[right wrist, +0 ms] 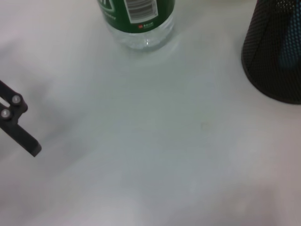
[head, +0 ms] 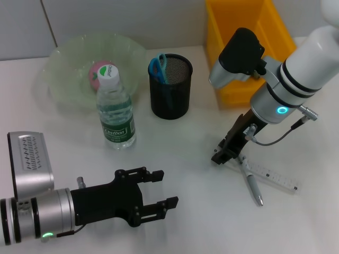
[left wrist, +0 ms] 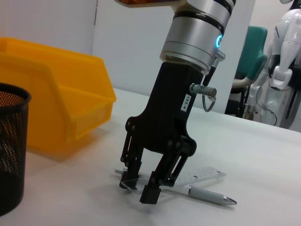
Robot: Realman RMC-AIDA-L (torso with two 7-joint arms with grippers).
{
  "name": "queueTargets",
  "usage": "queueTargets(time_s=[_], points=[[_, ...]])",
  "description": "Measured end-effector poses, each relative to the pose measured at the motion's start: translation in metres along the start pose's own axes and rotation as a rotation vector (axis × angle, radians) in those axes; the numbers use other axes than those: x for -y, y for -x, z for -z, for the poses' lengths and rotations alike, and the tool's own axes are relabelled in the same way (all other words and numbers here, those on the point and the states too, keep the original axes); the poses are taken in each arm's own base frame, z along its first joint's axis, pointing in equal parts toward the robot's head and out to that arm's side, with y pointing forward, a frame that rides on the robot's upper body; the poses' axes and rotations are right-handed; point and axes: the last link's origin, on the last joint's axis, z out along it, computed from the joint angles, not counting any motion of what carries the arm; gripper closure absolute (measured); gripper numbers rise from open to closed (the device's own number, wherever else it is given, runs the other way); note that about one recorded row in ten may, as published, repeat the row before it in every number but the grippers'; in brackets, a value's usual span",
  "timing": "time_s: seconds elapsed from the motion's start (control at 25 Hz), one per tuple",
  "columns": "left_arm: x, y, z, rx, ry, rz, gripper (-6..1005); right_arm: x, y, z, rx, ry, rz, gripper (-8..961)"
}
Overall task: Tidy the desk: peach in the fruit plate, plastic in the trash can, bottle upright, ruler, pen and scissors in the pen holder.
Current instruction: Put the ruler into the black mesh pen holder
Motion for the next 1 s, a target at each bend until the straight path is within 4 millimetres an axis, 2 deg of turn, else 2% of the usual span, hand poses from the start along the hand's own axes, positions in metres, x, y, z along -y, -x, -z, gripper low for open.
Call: queueTargets(time_s=[0.32, 0.6, 0.64, 0.68, 0.72, 0.76, 0.84, 0.88, 0.92, 1.0], points=[[0.000, 0.000, 0.000, -0.002, 0.001, 0.000, 323, 0.002, 0.001, 0.007, 0.019, -0.006, -0.012, 555], [0.000, -0.001, 0.000, -0.005, 0.001, 0.001, 324, 0.003, 0.008, 0.030, 0.074, -0.048, -0.015, 556], [0.000, -0.001, 0.000, -0.006, 0.001, 0.001, 324, 0.004, 0.010, 0.036, 0.089, -0.059, -0.015, 556], [0.000, -0.001, 0.000, -0.006, 0.000, 0.002, 324, 0.003, 0.015, 0.051, 0.131, -0.080, -0.014, 556], [0.000, -0.001, 0.000, -0.006, 0.000, 0.002, 324, 0.003, 0.015, 0.051, 0.131, -0.080, -0.014, 556], [0.000, -0.001, 0.000, -0.006, -0.001, 0.002, 324, 0.002, 0.017, 0.059, 0.159, -0.091, -0.010, 556], [0.000, -0.001, 0.000, -0.006, -0.001, 0.002, 324, 0.000, 0.025, 0.083, 0.244, -0.129, 0.003, 556], [0.000, -0.001, 0.000, -0.006, -0.002, 0.001, 324, -0.002, 0.033, 0.108, 0.339, -0.171, 0.024, 555], [0.000, -0.001, 0.000, -0.006, -0.002, 0.001, 324, -0.002, 0.033, 0.108, 0.339, -0.171, 0.024, 555], [0.001, -0.001, -0.001, -0.006, -0.003, -0.001, 324, -0.004, 0.039, 0.134, 0.452, -0.219, 0.042, 555]])
